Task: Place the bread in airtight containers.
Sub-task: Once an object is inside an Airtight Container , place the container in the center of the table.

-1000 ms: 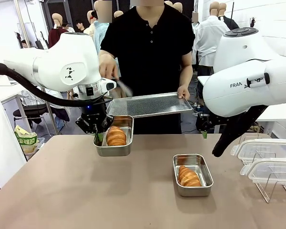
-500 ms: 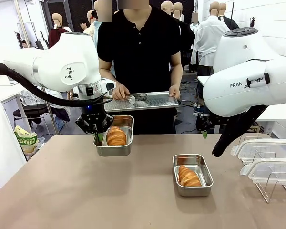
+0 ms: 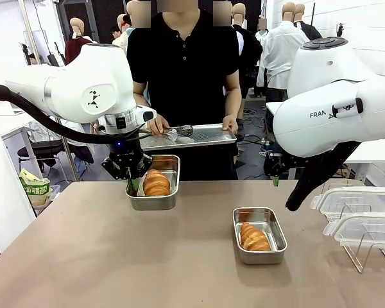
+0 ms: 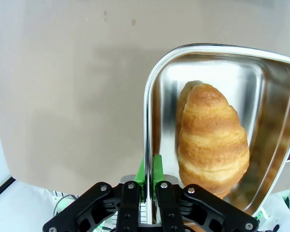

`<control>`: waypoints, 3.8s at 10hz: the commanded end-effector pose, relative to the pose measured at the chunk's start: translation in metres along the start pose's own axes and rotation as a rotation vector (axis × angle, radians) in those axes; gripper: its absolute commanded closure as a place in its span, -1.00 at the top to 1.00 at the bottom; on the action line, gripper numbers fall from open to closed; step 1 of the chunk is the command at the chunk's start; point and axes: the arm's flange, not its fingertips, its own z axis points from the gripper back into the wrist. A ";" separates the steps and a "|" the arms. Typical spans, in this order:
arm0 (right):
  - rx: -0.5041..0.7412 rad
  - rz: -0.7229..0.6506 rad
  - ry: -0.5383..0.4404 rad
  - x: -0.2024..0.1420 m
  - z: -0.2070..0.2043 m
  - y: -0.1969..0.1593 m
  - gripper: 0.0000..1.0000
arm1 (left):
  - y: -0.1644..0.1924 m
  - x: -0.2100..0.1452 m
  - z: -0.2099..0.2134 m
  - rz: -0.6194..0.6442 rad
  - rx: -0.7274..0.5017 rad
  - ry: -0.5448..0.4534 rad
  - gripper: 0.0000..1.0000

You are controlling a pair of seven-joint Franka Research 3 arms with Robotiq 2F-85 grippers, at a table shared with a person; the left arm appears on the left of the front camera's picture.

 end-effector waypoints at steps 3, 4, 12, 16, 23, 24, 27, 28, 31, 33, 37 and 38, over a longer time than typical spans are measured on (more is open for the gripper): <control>-0.002 0.002 0.001 -0.001 0.000 0.001 1.00 | 0.001 0.001 0.004 0.001 -0.001 -0.010 -1.00; -0.002 0.002 0.001 -0.001 0.000 0.001 1.00 | 0.001 0.001 0.004 0.001 -0.001 -0.010 -1.00; -0.002 0.002 0.001 -0.001 0.000 0.001 1.00 | 0.005 0.024 -0.073 0.064 -0.066 0.159 -1.00; -0.002 0.002 0.001 -0.001 0.000 0.001 1.00 | 0.008 0.022 -0.133 -0.014 -0.028 0.183 -1.00; -0.002 0.002 0.001 -0.001 0.000 0.001 1.00 | -0.001 0.008 -0.156 -0.051 -0.001 0.022 -1.00; -0.002 0.002 0.001 -0.001 0.000 0.001 1.00 | -0.002 0.006 -0.154 -0.040 -0.022 0.027 -1.00; -0.002 0.002 0.001 -0.001 0.000 0.001 1.00 | -0.005 0.002 -0.153 -0.014 -0.022 0.044 -1.00; -0.002 0.002 0.001 -0.001 0.000 0.001 1.00 | -0.004 0.002 -0.154 -0.009 -0.031 0.063 -1.00; -0.002 0.002 0.001 -0.001 0.000 0.001 1.00 | -0.005 -0.001 -0.156 -0.010 -0.064 0.118 -1.00; -0.002 0.002 0.001 -0.001 0.000 0.001 1.00 | -0.005 -0.004 -0.160 -0.007 -0.074 0.127 -1.00; -0.002 0.002 0.001 -0.001 0.000 0.001 1.00 | -0.002 -0.003 -0.167 0.005 -0.061 0.152 -1.00; -0.002 0.002 0.001 -0.001 0.000 0.001 1.00 | -0.002 -0.003 -0.168 0.008 -0.053 0.160 -1.00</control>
